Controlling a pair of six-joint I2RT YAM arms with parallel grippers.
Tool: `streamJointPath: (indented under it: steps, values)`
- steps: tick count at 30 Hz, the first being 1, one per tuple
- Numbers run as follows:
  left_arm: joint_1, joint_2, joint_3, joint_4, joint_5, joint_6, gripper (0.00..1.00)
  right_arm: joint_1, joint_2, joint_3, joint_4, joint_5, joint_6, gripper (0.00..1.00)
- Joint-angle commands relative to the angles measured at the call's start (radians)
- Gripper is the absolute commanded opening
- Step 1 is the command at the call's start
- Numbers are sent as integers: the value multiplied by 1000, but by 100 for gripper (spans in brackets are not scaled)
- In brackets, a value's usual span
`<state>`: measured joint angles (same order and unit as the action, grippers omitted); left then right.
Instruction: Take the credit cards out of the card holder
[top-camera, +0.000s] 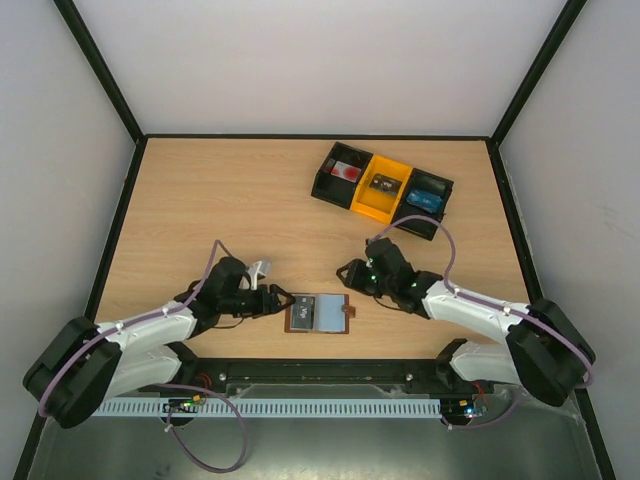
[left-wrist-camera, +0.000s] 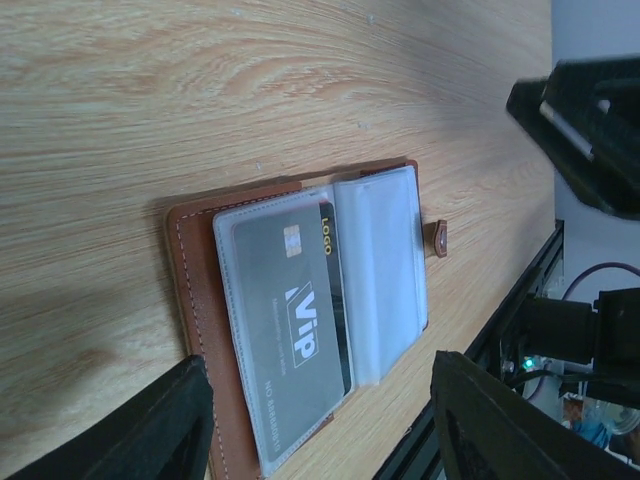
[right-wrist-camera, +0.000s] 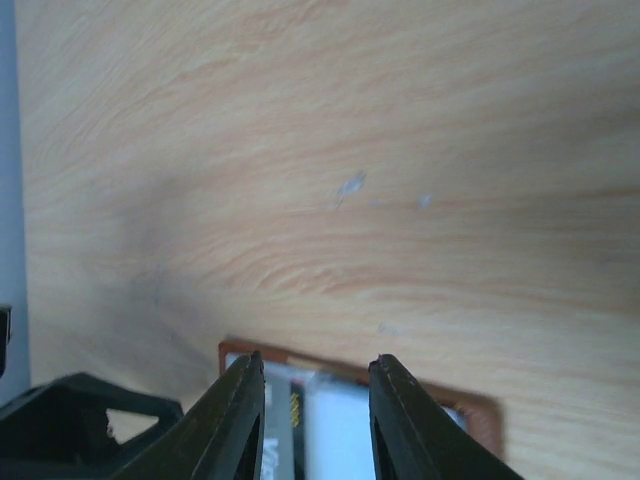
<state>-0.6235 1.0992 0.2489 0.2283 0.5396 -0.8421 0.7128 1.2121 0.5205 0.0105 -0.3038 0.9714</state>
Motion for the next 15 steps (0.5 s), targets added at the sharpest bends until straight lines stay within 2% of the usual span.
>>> streamJointPath:
  steps: [1, 8, 15]
  values:
    - [-10, -22, -17, 53, -22, -37, 58, 93, -5, -35, 126, 34, 97, 30]
    - [-47, -7, -16, 81, -32, -75, 55, 242, 85, -20, 234, 58, 171, 29]
    - [-74, -8, -39, 102, -42, -108, 54, 342, 181, 39, 242, 85, 179, 29]
